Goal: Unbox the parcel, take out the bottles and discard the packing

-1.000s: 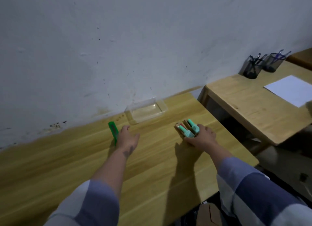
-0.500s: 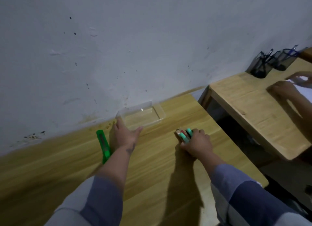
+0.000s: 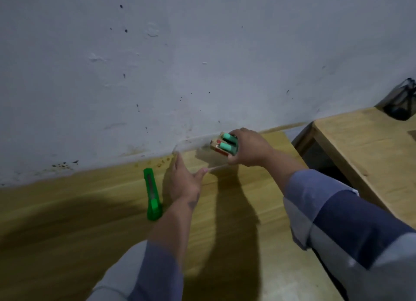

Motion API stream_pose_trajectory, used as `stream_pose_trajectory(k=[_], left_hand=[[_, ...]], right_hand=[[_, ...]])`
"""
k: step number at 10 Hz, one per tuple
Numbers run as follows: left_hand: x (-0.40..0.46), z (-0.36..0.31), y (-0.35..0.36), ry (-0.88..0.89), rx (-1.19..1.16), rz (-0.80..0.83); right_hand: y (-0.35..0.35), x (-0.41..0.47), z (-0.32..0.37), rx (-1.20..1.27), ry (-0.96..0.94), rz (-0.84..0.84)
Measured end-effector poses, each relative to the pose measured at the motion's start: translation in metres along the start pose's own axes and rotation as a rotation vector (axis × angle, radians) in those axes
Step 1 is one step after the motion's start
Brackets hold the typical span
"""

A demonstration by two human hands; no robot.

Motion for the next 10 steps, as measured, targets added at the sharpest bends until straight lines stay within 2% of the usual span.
stream_pose_trajectory(k=[2,4,6,7,8,9,10], left_hand=[[0.002,0.003,0.0,-0.01,-0.054,0.005],[0.0,0.001,-0.001,-0.001,-0.101,-0.022],[-0.001,-0.004,-0.007,0.014,-0.04,0.035],[0.003,-0.007,-0.023,0.043,-0.014,0.144],[-0.002,0.007,-0.056,0.151,-0.062,0.117],[-0.029,0.067,-0.088,0.391,-0.075,-0.026],[-0.078,0.178,-0.101,0.482,-0.074,-0.059]], right_hand=[[0.022,0.059,0.024,-0.28,-0.241,0.322],[0.052,0.082,0.045,-0.241,-0.329,0.412],[0.056,0.067,0.042,-0.21,-0.349,0.315],[0.046,0.05,0.046,0.058,-0.318,0.122],[0.037,0.001,0.053,0.225,-0.282,-0.227],[0.044,-0.088,0.061,0.352,-0.315,-0.26],[0.044,-0.162,0.073,0.525,-0.277,-0.062]])
Point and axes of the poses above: each hand's wrist, its own x-axis towards the middle knuckle, its own y-axis out of the palm, z = x × y, the point moved 1 cm from there along x, towards the middle knuckle, and after that the axes turned 14 degrees about -y, right-handed, at the moved point
